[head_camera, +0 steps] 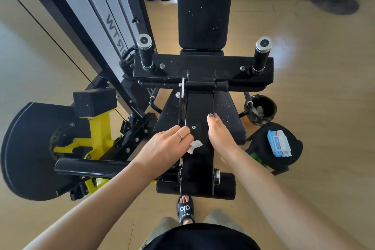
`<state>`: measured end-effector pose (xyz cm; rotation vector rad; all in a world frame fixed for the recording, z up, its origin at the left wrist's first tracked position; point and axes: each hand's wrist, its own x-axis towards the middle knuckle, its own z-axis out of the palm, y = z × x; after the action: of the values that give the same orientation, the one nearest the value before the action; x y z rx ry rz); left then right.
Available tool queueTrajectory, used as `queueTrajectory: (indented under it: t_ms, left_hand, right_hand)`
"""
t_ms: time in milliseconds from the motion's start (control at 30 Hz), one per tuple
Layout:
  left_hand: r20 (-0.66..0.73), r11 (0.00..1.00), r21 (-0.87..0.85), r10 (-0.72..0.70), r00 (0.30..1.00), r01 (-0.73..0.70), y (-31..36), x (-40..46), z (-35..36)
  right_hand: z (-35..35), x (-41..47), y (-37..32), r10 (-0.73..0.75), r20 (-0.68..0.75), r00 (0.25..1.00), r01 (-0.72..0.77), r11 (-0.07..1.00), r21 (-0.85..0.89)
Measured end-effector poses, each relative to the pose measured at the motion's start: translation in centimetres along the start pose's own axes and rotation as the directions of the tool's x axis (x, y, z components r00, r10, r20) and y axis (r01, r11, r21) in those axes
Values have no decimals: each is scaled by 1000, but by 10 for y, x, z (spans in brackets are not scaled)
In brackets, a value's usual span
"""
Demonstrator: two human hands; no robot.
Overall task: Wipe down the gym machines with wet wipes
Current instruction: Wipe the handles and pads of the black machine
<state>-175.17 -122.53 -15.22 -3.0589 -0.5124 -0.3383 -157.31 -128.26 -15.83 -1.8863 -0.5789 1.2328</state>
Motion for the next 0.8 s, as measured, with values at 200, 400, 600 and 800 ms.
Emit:
queueTrajectory:
  t_ms: [200, 400, 600, 800]
  left_hand:
    - [-18, 994, -101, -43, 999, 41, 17, 49, 2]
    - [43, 813, -349, -482, 875, 465, -8, 58, -2]
    - [169, 681, -490, -538, 826, 544, -7, 41, -5]
    - [27, 827, -289, -496, 868, 482, -19, 52, -5]
  right_hand:
    - [-4, 4, 5, 28, 44, 999, -32, 997, 75]
    - [-4, 11, 7, 127, 63, 990, -136, 977, 166]
    - [-1, 20, 13, 148, 48, 988, -154, 969, 191]
    - [1, 24, 0, 96, 16, 995, -97, 982, 160]
